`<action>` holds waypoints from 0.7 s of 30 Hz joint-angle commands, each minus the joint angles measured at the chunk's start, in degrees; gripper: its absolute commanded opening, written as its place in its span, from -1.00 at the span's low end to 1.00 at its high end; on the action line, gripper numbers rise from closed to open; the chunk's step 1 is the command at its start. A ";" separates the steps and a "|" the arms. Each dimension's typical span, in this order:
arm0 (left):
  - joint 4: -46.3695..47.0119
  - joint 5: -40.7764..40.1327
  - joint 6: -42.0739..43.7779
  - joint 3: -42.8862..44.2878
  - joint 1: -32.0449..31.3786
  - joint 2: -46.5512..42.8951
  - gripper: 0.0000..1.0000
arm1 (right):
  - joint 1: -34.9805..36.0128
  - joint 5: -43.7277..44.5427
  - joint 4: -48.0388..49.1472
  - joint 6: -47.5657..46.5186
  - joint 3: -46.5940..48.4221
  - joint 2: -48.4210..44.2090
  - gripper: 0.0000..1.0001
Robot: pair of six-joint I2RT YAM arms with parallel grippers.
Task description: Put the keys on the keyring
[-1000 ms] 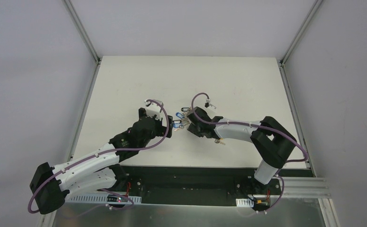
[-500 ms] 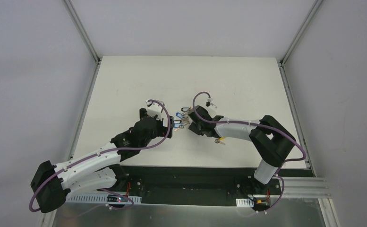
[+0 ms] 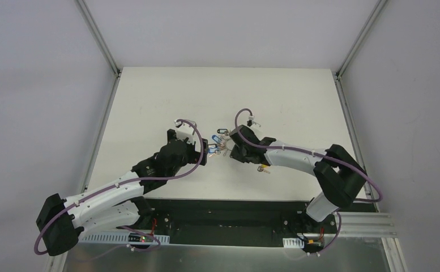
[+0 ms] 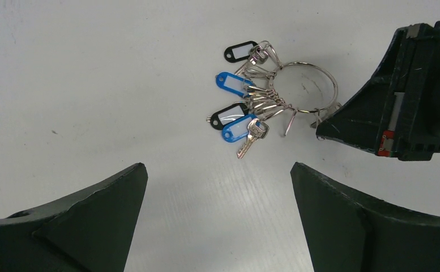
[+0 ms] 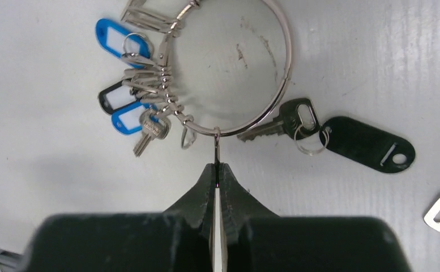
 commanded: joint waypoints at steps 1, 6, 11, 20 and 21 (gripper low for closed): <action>1.52 2.82 1.07 0.27 -0.19 -2.87 0.99 | 0.01 -2.33 -9.98 -10.07 5.83 -6.69 -1.00; 2.91 7.07 2.08 -1.17 -0.19 -6.66 0.99 | -0.04 -4.13 -20.67 -19.12 12.21 -9.63 -1.00; 6.83 16.64 4.48 -3.70 -0.21 -10.59 0.99 | -0.08 -8.69 -33.42 -27.51 21.40 -10.00 -1.00; 18.44 28.53 10.12 -11.76 -0.21 -19.73 0.99 | -0.12 -22.32 -54.75 -36.70 39.88 -5.17 -1.00; 19.46 30.07 10.69 -12.39 -0.18 -20.49 0.99 | -0.09 -23.89 -55.90 -37.32 41.05 -4.69 -1.00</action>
